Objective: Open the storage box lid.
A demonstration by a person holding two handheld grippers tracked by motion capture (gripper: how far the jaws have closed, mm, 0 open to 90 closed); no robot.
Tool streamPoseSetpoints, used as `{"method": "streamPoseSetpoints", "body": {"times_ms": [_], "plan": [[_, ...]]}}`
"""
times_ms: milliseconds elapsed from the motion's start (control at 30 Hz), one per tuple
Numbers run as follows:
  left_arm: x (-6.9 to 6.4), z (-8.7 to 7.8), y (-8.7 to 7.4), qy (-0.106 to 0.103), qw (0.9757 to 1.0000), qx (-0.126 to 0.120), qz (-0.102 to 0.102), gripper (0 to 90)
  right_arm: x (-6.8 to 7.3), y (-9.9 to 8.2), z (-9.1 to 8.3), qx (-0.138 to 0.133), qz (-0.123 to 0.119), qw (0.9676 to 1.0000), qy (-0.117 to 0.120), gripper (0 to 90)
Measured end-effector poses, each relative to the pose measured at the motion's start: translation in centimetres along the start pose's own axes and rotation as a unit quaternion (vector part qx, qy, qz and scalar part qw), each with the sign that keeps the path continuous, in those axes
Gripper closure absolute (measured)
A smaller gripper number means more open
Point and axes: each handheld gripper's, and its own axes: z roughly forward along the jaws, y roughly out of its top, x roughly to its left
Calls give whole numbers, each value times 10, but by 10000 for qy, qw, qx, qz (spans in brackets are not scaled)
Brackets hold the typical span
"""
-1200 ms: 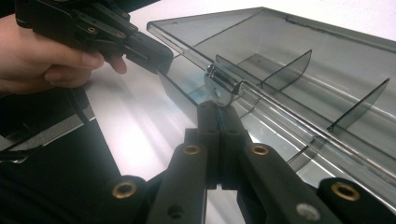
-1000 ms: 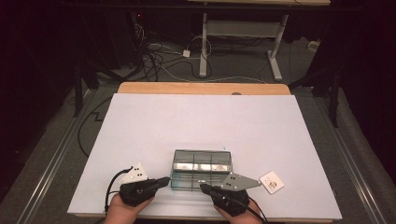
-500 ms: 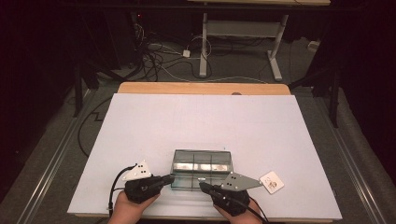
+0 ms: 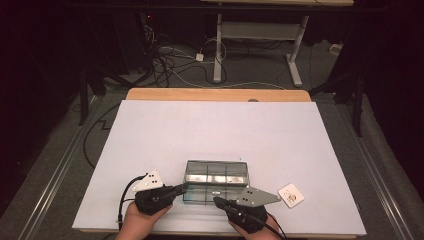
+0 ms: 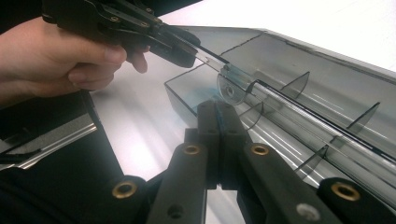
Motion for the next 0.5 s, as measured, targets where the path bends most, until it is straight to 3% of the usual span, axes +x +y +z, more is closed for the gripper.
{"method": "streamPoseSetpoints", "body": {"times_ms": [500], "plan": [[7, 2, 8, -2, 10000, -76, 50, 876, -6, -11, -16, 4, 48, 9996, -293, 900]]}}
